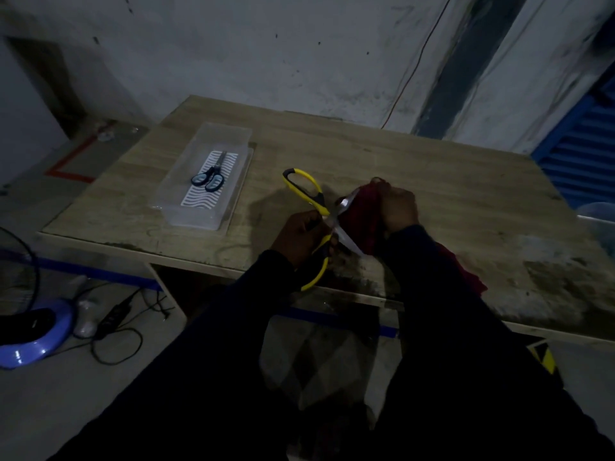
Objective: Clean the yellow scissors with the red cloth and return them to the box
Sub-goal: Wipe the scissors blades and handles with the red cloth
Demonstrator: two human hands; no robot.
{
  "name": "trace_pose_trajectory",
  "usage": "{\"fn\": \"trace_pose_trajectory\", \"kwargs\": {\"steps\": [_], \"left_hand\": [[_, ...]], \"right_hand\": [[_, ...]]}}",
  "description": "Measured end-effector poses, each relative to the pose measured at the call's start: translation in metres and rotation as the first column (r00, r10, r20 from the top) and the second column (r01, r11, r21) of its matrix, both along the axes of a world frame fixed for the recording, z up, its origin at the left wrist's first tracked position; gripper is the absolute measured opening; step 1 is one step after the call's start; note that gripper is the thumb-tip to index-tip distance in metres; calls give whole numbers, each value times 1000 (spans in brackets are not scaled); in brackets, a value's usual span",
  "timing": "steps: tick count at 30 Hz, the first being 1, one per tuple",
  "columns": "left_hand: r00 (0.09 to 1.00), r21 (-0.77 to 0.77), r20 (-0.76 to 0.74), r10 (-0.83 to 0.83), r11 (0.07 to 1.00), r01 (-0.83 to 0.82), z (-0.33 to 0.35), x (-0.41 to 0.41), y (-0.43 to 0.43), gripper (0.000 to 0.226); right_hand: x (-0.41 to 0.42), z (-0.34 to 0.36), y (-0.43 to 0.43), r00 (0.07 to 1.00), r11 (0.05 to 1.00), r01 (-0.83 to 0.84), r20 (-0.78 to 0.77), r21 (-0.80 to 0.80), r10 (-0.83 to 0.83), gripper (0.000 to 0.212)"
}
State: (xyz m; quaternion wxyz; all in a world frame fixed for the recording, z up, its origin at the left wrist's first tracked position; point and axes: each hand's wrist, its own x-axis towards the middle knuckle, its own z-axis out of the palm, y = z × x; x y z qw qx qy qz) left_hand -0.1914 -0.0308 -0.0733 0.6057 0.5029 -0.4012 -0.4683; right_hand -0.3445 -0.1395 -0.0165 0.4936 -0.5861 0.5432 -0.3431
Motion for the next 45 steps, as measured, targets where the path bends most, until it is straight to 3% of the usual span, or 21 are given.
{"fn": "trace_pose_trajectory", "kwargs": {"steps": [4, 7, 12, 15, 16, 18, 21, 23, 25, 28, 32, 35, 39, 42, 44, 45], "left_hand": [[1000, -12, -2, -9, 1000, 9, 2, -2, 1, 27], [1000, 11, 6, 8, 1000, -8, 0, 0, -3, 26], [999, 19, -25, 29, 999, -29, -2, -3, -4, 18], [997, 24, -17, 72, 997, -71, -3, -6, -5, 18], [997, 27, -8, 74, 997, -74, -3, -6, -5, 21], [997, 47, -19, 76, 996, -75, -3, -5, -3, 19], [996, 52, -35, 85, 995, -83, -2, -7, -3, 21], [993, 56, -83, 80, 996, -76, 2, -9, -1, 17], [993, 60, -102, 59, 997, -53, 3, -9, 0, 22], [995, 86, -69, 72, 994, -66, 6, -6, -2, 25], [988, 125, -78, 133, 985, -123, 1, 4, -9, 30], [993, 106, -75, 86, 991, -78, 3, 1, -6, 32], [995, 102, -77, 67, 993, -59, 0, 0, -9, 33], [993, 129, -63, 104, 987, -95, 1, 1, -8, 27], [991, 154, -40, 126, 981, -118, 2, 0, -6, 22], [991, 162, -34, 127, 979, -120, 4, -1, -6, 21]], "right_hand": [[-31, 6, 2, 992, 994, -73, 109, 83, 64, 43], [-31, 2, 16, 981, 973, -167, 127, 156, 148, 36], [-5, 3, 36, 900, 923, -375, -208, 83, 384, 26], [4, 12, 46, 885, 915, -402, -242, 28, 397, 14], [6, 10, 45, 889, 916, -400, -240, 4, 390, 16], [5, 7, 41, 882, 909, -417, -244, -5, 403, 39], [4, 12, 39, 686, 825, -564, -570, -23, 453, 19], [-2, 11, 36, 623, 791, -609, -654, -61, 429, 13], [-9, 8, 41, 639, 784, -620, -601, -32, 480, 18], [-24, 2, 46, 746, 848, -528, -448, 55, 493, 38], [-61, -6, 40, 893, 921, -389, -242, 1, 378, 31], [-76, -12, 34, 980, 978, -198, -10, 71, 199, 22], [-67, -9, 39, 987, 984, -158, 27, 87, 156, 32], [-39, 3, 45, 988, 985, -148, 51, 93, 144, 22], [-22, 12, 50, 978, 972, -206, -20, 112, 209, 24], [-17, 11, 44, 966, 971, -233, -99, 49, 237, 31]]}}
